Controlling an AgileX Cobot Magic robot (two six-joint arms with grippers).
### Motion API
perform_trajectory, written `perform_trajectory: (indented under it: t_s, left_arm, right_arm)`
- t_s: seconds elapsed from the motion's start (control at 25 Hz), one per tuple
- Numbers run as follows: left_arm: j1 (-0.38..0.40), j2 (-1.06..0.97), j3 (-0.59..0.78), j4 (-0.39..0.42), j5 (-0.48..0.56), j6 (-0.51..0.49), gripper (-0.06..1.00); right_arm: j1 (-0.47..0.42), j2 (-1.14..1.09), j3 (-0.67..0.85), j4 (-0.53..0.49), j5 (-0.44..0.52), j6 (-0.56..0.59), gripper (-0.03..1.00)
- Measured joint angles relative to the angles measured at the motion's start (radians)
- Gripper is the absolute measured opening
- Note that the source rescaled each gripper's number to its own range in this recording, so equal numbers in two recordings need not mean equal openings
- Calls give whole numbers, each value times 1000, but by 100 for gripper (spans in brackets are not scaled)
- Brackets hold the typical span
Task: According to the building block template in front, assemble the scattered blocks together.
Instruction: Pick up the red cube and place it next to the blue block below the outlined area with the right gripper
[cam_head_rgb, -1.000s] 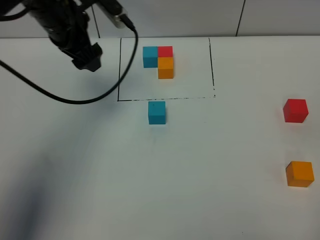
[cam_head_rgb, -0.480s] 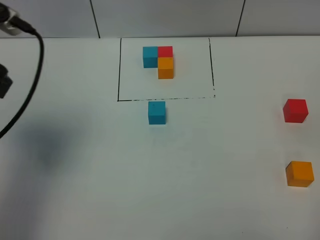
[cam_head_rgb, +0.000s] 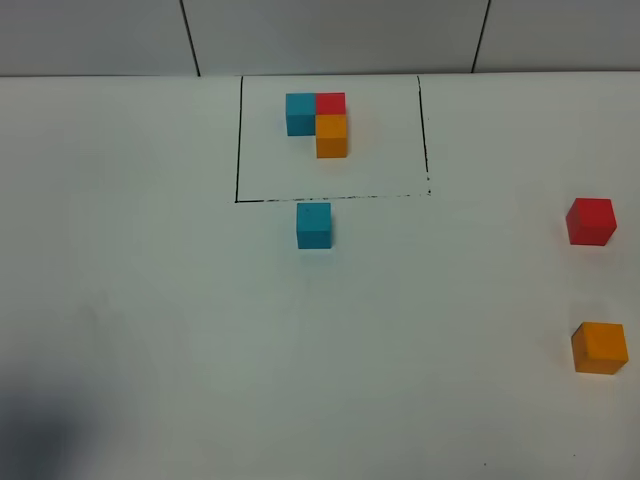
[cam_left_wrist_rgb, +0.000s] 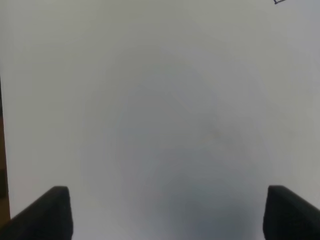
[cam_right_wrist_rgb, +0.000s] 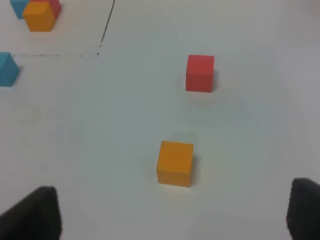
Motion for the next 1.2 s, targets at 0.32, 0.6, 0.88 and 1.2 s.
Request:
perform_trajectory:
  t_s: [0.32, 0.6, 0.88, 1.2]
  left_arm:
    - [0, -282, 196, -114, 7, 2, 78]
    - [0, -483, 334, -194, 10, 15, 78]
    - [0, -614, 348, -275, 30, 99, 73]
    - [0, -619, 350, -286, 30, 107, 63]
  right_arm:
    - [0, 0, 0, 0, 0, 0, 82]
    - [0, 0, 0, 0, 0, 0, 81]
    - [0, 0, 0, 0, 0, 1, 80]
    - [0, 0, 0, 0, 0, 1, 79]
